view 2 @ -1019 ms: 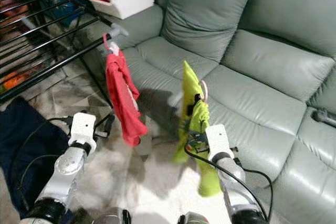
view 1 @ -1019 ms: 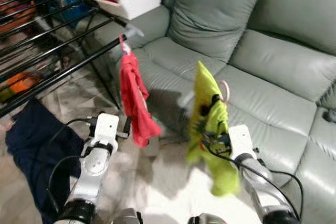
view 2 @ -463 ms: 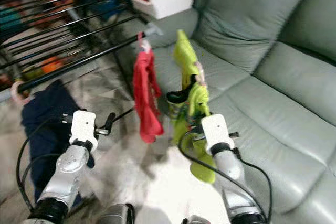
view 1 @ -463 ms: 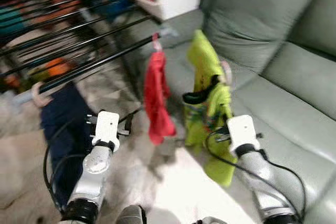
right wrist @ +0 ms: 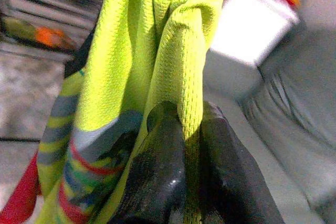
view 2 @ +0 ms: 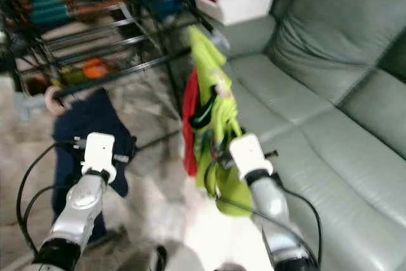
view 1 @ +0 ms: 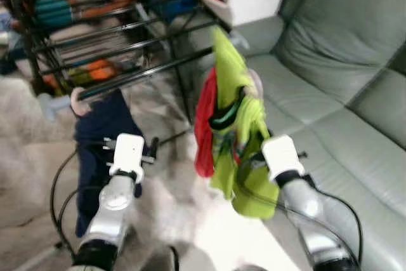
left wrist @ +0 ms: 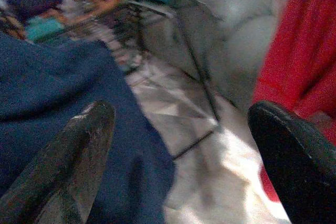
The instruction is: Hang hanger
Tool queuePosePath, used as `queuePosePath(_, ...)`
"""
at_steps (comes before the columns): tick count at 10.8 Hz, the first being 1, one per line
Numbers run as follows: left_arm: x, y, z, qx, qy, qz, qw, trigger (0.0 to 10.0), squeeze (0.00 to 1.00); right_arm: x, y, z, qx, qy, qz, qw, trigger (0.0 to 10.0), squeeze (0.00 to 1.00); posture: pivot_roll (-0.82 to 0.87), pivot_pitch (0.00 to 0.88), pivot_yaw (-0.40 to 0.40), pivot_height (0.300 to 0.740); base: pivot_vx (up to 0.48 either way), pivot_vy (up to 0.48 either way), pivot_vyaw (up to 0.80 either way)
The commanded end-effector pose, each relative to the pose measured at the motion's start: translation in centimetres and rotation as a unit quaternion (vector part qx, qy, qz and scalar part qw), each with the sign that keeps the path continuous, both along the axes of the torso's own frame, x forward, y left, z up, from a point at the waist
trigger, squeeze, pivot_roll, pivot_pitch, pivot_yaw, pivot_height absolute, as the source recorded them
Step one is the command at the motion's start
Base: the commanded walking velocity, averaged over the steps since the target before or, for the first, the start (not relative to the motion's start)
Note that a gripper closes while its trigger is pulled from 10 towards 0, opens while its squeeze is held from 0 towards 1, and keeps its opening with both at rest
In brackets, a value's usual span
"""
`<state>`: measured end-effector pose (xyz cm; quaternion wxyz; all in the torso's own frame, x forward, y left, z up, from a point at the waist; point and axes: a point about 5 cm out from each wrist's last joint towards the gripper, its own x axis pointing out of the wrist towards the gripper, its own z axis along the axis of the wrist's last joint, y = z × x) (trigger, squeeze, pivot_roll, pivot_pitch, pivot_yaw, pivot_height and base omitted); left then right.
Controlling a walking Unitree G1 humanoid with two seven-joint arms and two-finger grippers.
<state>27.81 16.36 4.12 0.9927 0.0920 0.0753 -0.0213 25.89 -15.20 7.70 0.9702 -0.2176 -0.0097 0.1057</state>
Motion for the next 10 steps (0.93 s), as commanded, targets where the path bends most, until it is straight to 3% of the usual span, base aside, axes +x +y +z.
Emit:
queuePosePath(1, 0.2, -0.3, 0.3, 0.001, -0.008, -0.006, 1.000, 10.0, 0.00, 0.1, 0.9, 2.2, -0.009, -0.058, 0.033, 0.998, 10.0, 0.00, -0.10, 0.000, 0.037, 0.740, 0.000, 0.000, 0.80)
queuePosePath(2, 0.2, -0.5, 0.3, 0.003, -0.006, -0.012, 1.000, 10.0, 0.00, -0.3, 1.8, 2.4, -0.028, -0.070, 0.077, 0.994, 10.0, 0.00, -0.10, 0.000, 0.038, 0.740, 0.000, 0.000, 0.80)
queuePosePath(4, 0.3, -0.7, 0.2, 0.006, -0.006, -0.020, 1.000, 10.0, 0.00, -1.9, 3.2, 0.9, 0.001, -0.004, 0.168, 0.986, 10.0, 0.00, -0.10, 0.000, 0.039, 0.740, 0.000, 0.000, 0.80)
queuePosePath(6, 0.3, -0.7, 0.2, 0.006, -0.004, -0.021, 1.000, 10.0, 0.00, -2.4, 2.9, 0.0, 0.039, 0.050, 0.179, 0.982, 10.0, 0.00, -0.10, 0.000, 0.041, 0.740, 0.000, 0.000, 0.80)
queuePosePath(7, 0.4, -0.8, 0.1, 0.008, 0.002, -0.027, 1.000, 10.0, 0.00, -2.1, 2.0, -0.6, 0.073, 0.081, 0.156, 0.982, 10.0, 0.00, -0.10, 0.000, 0.041, 0.740, 0.000, 0.000, 0.00)
queuePosePath(8, 0.4, -1.0, 0.0, 0.003, 0.007, -0.038, 0.999, 10.0, 0.00, -1.7, 0.6, -2.4, 0.123, 0.159, 0.073, 0.977, 10.0, 0.00, -0.09, 0.000, 0.042, 0.740, 0.000, 0.000, 0.00)
queuePosePath(9, 0.4, -1.0, 0.0, 0.002, 0.008, -0.039, 0.999, 10.0, 0.00, -1.8, 0.2, -3.4, 0.134, 0.197, 0.045, 0.970, 10.0, 0.00, -0.09, 0.000, 0.042, 0.740, 0.000, 0.000, 0.00)
queuePosePath(10, 0.5, -1.2, 0.0, 0.004, 0.009, -0.046, 0.999, 10.0, 0.00, -3.1, -1.0, -6.8, 0.151, 0.339, -0.022, 0.928, 10.0, 0.00, -0.09, 0.000, 0.043, 0.740, 0.000, 0.000, 0.00)
